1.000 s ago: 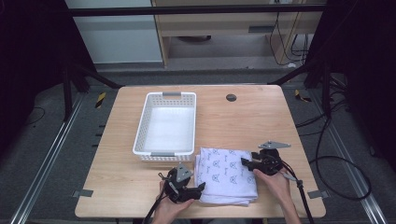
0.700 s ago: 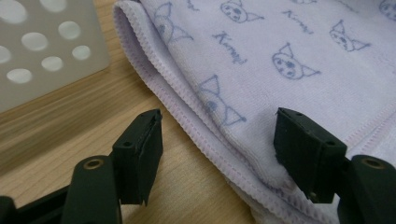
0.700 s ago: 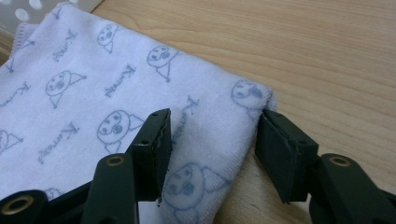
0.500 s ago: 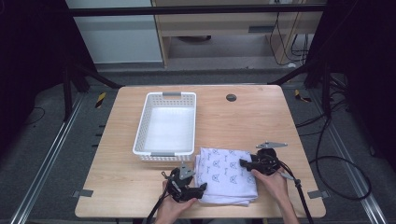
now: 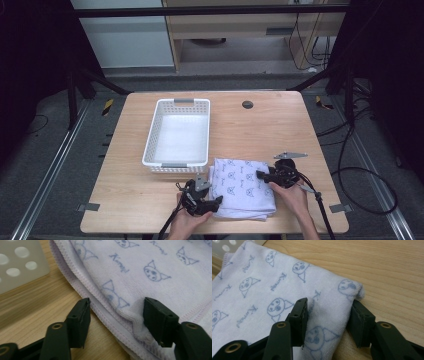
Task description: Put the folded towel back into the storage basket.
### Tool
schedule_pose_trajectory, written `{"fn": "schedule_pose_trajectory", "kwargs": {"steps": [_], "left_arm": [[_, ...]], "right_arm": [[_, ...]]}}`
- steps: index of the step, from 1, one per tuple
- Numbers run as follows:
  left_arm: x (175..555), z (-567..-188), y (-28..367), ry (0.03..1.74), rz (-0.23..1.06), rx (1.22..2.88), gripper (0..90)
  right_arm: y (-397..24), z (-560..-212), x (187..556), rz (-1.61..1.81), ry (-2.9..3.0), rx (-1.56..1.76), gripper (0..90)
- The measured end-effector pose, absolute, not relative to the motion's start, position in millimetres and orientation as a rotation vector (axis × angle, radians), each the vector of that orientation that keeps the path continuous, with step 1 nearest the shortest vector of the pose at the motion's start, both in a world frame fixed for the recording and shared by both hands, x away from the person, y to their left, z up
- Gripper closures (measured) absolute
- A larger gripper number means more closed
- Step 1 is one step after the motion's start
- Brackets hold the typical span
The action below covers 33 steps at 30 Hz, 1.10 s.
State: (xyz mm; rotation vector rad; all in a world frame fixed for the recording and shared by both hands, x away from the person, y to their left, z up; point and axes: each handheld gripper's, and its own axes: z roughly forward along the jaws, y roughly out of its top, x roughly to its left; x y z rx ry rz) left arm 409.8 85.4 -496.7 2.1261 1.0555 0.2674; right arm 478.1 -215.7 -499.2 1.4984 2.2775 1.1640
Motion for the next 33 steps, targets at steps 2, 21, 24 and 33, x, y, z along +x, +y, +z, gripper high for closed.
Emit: {"fn": "schedule_pose_trajectory", "kwargs": {"steps": [2, 21, 24, 33], "left_arm": [[410, -496, 85, 1.057, 0.257, 2.128, 41.8], [412, -493, 85, 1.028, 0.172, 2.124, 70.4], [412, -492, 85, 1.026, 0.172, 2.116, 73.1], [410, -488, 85, 1.004, 0.192, 2.107, 76.4]], "right_arm": [[-215, -499, 477, 1.165, 2.279, 1.496, 55.0], [-211, -494, 476, 1.157, 2.291, 1.468, 69.7], [-211, -493, 476, 1.156, 2.292, 1.468, 70.8], [-212, -486, 474, 1.175, 2.279, 1.46, 72.3]]}}
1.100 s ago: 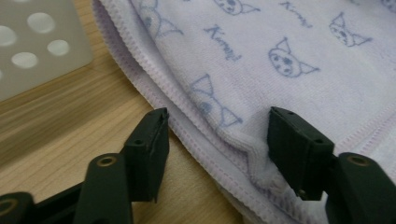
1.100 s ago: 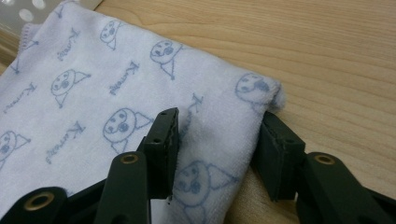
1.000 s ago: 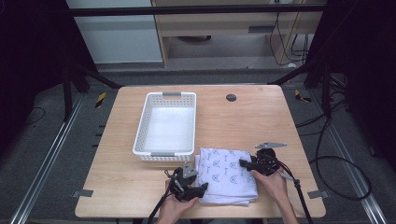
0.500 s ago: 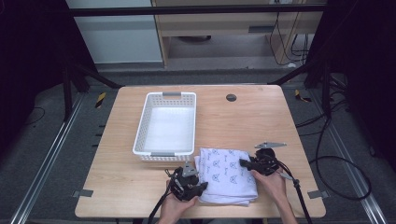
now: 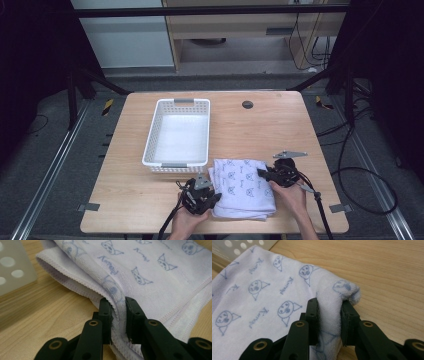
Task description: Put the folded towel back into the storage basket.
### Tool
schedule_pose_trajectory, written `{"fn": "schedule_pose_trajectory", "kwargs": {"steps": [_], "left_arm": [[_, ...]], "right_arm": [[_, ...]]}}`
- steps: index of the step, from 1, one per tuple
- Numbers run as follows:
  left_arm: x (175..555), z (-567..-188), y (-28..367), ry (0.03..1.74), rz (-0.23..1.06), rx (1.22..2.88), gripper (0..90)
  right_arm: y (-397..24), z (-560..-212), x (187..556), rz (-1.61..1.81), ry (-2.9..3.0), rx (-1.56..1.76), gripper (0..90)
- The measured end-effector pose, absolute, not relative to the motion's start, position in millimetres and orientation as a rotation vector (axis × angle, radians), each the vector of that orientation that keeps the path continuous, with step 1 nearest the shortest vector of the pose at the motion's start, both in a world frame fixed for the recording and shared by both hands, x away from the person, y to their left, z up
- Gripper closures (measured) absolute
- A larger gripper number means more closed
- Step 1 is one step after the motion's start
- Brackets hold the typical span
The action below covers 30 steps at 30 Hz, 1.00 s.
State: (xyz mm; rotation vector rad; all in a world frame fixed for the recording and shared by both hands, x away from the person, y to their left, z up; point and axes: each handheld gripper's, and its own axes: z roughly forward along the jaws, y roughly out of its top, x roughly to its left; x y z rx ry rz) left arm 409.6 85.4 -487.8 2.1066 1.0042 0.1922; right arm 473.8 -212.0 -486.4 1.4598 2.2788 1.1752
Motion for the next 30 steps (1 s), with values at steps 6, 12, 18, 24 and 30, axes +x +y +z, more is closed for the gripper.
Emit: {"fn": "schedule_pose_trajectory", "kwargs": {"steps": [6, 12, 18, 24, 30], "left_arm": [[405, -477, 86, 0.962, 0.215, 2.104, 76.7], [400, -467, 87, 0.926, 0.23, 2.09, 76.8], [398, -460, 88, 0.916, 0.233, 2.075, 76.9], [396, -452, 90, 0.904, 0.239, 2.06, 76.9], [395, -445, 92, 0.899, 0.24, 2.039, 76.9]], "right_arm": [[-214, -478, 469, 1.223, 2.259, 1.436, 72.7], [-218, -465, 458, 1.291, 2.218, 1.416, 73.0], [-220, -458, 453, 1.316, 2.2, 1.395, 72.9], [-221, -450, 449, 1.356, 2.171, 1.378, 73.0], [-221, -443, 446, 1.382, 2.151, 1.359, 73.1]]}}
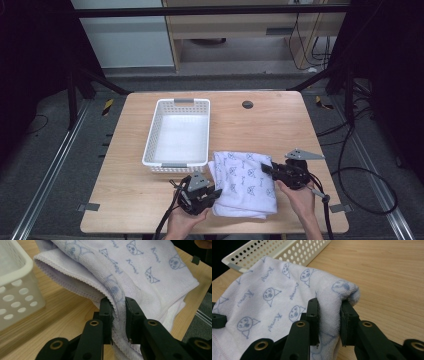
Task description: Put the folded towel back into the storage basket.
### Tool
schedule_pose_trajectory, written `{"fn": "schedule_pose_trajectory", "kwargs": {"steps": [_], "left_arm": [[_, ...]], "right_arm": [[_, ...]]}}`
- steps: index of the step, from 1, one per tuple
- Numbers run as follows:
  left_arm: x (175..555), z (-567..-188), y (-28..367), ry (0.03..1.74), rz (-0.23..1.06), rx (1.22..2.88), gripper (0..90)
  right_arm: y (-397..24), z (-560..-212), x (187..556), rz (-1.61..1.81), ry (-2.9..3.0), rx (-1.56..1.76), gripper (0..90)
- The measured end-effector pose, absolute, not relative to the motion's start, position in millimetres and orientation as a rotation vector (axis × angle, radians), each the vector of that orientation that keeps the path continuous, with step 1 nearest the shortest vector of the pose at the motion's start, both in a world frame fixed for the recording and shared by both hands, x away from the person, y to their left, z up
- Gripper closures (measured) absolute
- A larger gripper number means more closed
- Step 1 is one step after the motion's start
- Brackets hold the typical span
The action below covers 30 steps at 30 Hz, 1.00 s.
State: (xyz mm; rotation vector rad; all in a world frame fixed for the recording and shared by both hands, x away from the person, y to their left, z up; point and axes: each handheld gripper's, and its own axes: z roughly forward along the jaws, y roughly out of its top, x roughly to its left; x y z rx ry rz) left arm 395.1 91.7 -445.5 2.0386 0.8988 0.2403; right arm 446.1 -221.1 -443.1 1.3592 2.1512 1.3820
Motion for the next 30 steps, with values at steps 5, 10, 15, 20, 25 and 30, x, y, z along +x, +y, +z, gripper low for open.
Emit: {"fn": "schedule_pose_trajectory", "kwargs": {"steps": [5, 10, 15, 20, 25, 30], "left_arm": [[393, -438, 94, 0.886, 0.259, 2.027, 77.0], [391, -430, 96, 0.877, 0.281, 2.008, 77.0], [390, -423, 100, 0.868, 0.296, 1.989, 77.0], [390, -416, 104, 0.865, 0.306, 1.97, 77.1], [389, -410, 107, 0.857, 0.321, 1.96, 77.1], [389, -403, 111, 0.838, 0.351, 1.969, 77.1]], "right_arm": [[-219, -436, 443, 1.404, 2.131, 1.329, 73.2], [-218, -428, 440, 1.425, 2.109, 1.304, 73.2], [-216, -420, 437, 1.446, 2.08, 1.284, 73.2], [-213, -413, 435, 1.457, 2.058, 1.255, 73.2], [-208, -406, 432, 1.457, 2.038, 1.227, 73.2], [-204, -398, 432, 1.467, 2.031, 1.213, 73.1]]}}
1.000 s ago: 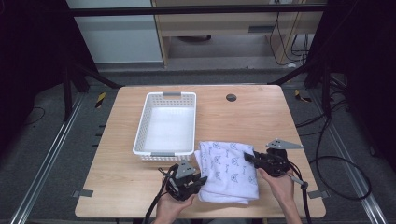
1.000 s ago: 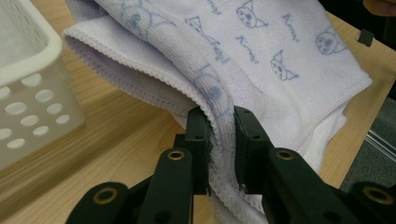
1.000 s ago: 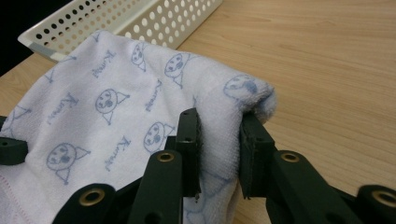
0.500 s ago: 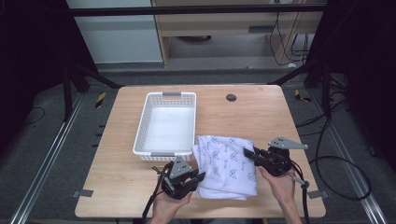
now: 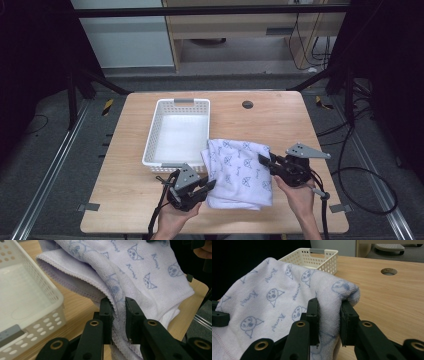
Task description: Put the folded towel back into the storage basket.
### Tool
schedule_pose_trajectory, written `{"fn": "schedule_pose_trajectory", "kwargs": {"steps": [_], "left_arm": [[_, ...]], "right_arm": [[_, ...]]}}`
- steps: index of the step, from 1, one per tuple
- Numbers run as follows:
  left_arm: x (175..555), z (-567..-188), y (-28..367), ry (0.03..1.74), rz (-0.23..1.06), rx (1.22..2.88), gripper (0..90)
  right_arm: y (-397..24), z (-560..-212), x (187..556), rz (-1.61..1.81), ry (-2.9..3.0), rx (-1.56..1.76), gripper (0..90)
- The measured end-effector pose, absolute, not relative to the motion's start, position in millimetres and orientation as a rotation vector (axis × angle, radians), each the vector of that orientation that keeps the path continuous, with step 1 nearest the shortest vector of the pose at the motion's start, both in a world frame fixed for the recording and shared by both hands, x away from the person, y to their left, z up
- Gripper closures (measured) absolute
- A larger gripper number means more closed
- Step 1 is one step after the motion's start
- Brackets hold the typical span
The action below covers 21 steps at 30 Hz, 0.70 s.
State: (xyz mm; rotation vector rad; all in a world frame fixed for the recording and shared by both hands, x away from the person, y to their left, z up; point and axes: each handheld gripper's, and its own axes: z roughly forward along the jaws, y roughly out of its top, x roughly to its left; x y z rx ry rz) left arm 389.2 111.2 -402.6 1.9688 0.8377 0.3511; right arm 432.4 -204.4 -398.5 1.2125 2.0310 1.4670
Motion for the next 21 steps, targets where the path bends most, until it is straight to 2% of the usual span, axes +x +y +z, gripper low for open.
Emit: {"fn": "schedule_pose_trajectory", "kwargs": {"steps": [21], "left_arm": [[418, -366, 143, 0.83, 0.396, 1.865, 77.2]], "right_arm": [[-176, -354, 450, 1.497, 1.93, 1.195, 73.5]]}}
